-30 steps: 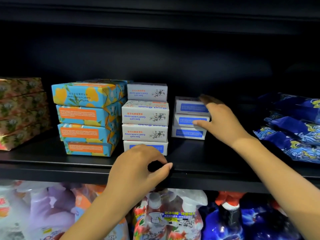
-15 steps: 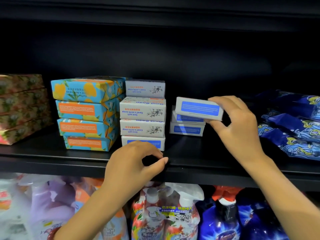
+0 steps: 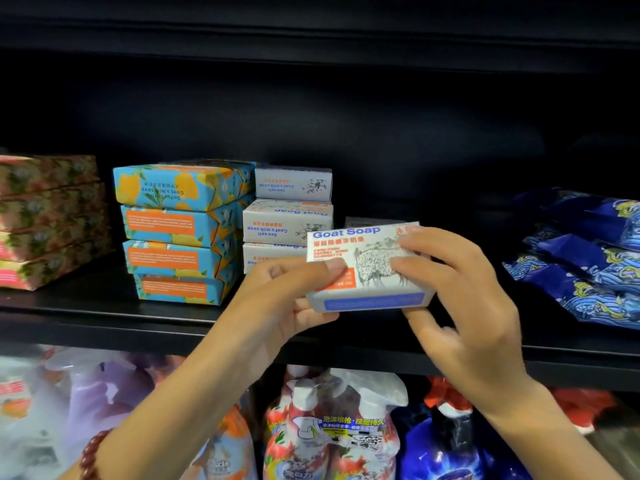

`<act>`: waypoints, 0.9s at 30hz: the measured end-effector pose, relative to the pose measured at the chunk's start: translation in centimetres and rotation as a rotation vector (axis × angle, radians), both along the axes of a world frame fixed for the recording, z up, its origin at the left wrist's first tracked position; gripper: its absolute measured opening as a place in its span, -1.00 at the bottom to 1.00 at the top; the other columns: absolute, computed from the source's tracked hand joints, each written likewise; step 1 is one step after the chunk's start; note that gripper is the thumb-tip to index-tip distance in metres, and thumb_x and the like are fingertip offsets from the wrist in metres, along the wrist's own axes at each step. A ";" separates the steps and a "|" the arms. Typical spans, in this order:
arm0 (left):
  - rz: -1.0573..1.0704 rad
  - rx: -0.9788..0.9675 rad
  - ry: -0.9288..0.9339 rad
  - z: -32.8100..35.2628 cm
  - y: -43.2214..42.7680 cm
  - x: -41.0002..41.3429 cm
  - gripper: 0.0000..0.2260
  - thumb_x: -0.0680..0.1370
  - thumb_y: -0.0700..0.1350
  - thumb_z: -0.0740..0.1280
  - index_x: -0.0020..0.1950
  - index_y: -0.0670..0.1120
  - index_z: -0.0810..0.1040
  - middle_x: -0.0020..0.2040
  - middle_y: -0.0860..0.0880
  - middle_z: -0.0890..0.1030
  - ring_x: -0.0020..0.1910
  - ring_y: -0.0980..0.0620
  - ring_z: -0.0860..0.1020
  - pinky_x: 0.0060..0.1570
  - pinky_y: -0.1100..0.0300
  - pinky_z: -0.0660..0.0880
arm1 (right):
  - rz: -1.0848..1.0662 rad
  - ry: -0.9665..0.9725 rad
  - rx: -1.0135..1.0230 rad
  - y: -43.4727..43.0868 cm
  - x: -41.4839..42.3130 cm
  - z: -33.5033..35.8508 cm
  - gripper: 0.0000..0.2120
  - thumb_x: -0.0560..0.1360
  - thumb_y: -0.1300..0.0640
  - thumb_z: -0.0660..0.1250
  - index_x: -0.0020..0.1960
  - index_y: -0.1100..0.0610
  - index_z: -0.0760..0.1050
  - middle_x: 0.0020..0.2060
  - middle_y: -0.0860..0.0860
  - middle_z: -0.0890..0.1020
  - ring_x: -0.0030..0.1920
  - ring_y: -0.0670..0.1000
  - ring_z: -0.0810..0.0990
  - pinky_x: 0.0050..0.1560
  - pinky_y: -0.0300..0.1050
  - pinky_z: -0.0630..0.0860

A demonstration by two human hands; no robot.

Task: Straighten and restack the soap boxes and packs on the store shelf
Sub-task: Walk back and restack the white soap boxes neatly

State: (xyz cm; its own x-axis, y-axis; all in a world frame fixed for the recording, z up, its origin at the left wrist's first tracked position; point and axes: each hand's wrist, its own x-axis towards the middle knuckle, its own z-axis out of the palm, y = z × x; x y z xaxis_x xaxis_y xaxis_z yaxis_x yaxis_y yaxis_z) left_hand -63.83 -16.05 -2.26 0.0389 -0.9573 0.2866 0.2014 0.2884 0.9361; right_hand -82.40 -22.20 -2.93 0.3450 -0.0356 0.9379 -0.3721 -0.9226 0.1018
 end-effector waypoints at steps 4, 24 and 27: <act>0.143 -0.172 -0.033 -0.7 0.3 -0.1 -0.73 0.31 -0.08 0.50 -0.02 -0.11 0.69 -0.04 -0.10 0.70 -0.04 -0.02 0.67 -0.13 0.25 0.57 | 0.008 0.023 0.435 0.3 -0.7 0.2 -0.22 0.25 0.02 0.53 0.39 0.05 0.30 0.33 -0.04 0.39 0.33 -0.18 0.34 0.26 -0.46 0.25; 0.179 -0.279 -0.263 -0.1 0.5 0.7 -0.45 0.13 0.02 0.52 0.09 -0.07 0.60 -0.03 0.02 0.69 -0.04 0.08 0.65 -0.15 0.31 0.55 | 0.543 -0.131 0.712 0.5 0.6 0.9 -0.55 0.25 0.35 0.47 0.02 -0.02 0.48 0.11 -0.04 0.57 0.17 0.01 0.55 0.06 -0.10 0.56; 0.195 -0.368 -0.280 -0.4 0.5 0.9 -0.44 0.16 -0.09 0.55 0.14 -0.07 0.54 0.05 0.04 0.67 0.07 0.09 0.62 -0.04 0.31 0.54 | 0.550 -0.003 0.819 0.0 -0.1 1.0 -0.35 0.26 0.25 0.53 0.27 -0.02 0.39 0.25 -0.07 0.50 0.27 -0.03 0.49 0.16 -0.18 0.49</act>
